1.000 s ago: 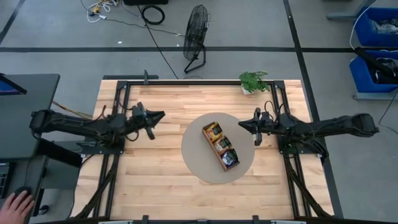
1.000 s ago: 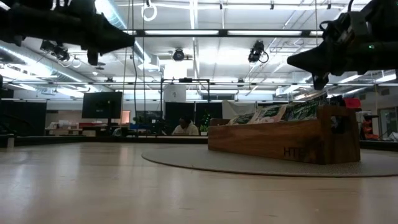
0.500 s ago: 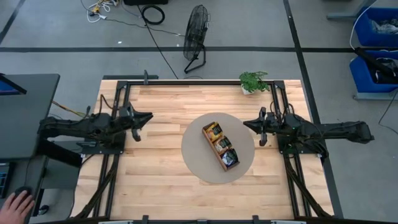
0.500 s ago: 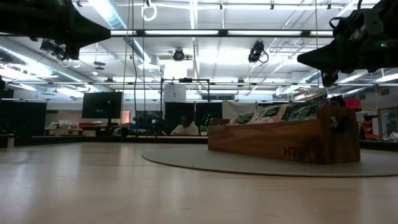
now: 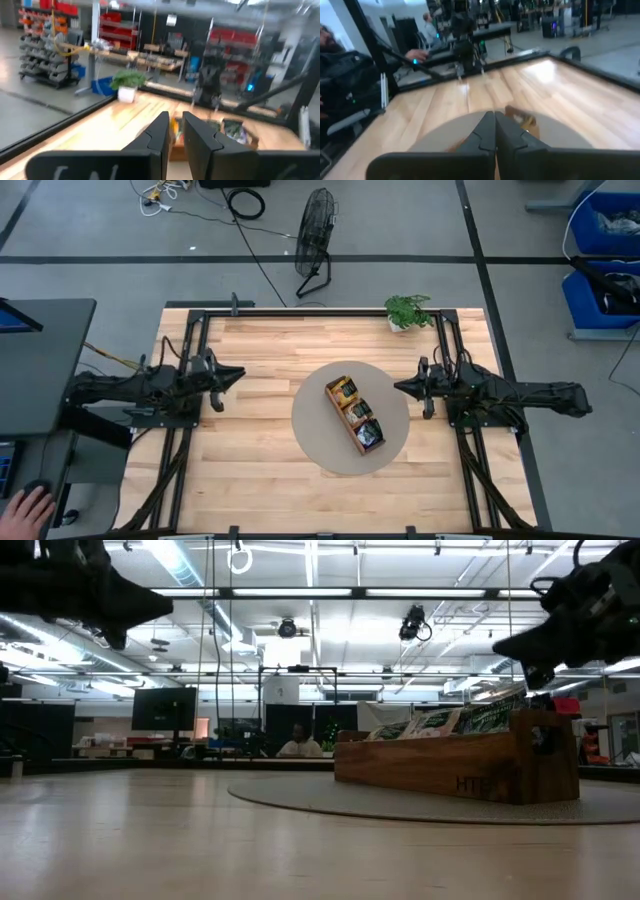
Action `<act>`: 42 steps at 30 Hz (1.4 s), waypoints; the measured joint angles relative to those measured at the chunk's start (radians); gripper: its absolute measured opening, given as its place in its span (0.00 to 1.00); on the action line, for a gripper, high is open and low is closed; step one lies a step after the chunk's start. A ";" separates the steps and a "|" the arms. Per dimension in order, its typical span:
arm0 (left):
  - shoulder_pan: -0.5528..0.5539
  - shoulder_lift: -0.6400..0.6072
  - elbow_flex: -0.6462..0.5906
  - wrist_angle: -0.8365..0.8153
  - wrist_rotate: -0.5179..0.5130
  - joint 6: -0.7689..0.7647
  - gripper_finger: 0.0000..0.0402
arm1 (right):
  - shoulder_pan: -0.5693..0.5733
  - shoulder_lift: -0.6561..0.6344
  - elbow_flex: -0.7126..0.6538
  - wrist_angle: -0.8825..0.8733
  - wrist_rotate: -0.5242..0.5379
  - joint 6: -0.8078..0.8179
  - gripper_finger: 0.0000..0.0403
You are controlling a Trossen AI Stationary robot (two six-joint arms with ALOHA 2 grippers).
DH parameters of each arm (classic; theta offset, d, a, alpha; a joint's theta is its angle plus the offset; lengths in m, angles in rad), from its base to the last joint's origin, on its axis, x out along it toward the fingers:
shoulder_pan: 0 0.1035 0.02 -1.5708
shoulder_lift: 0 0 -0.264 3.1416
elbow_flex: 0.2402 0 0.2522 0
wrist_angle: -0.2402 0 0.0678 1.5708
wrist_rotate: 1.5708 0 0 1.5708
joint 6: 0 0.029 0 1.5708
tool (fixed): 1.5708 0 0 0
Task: Pick & Place Tea
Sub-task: Return to Home Position
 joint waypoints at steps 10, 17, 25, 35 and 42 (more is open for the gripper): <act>0.000 0.001 -0.132 0.179 0.089 0.059 0.14 | 0.000 -0.002 0.001 -0.049 -0.046 0.007 0.00; -0.002 0.005 -0.133 0.151 0.088 0.029 0.14 | 0.000 -0.002 0.001 -0.052 -0.037 -0.046 0.00; -0.002 0.006 -0.134 0.099 0.085 0.029 0.14 | 0.000 0.002 0.001 -0.054 -0.023 -0.075 0.00; -0.002 0.006 -0.134 0.100 0.085 0.029 0.14 | 0.000 0.003 0.001 -0.067 0.050 -0.126 0.07; -0.002 0.006 -0.134 0.100 0.085 0.030 0.14 | 0.000 0.003 0.001 -0.067 0.050 -0.125 0.10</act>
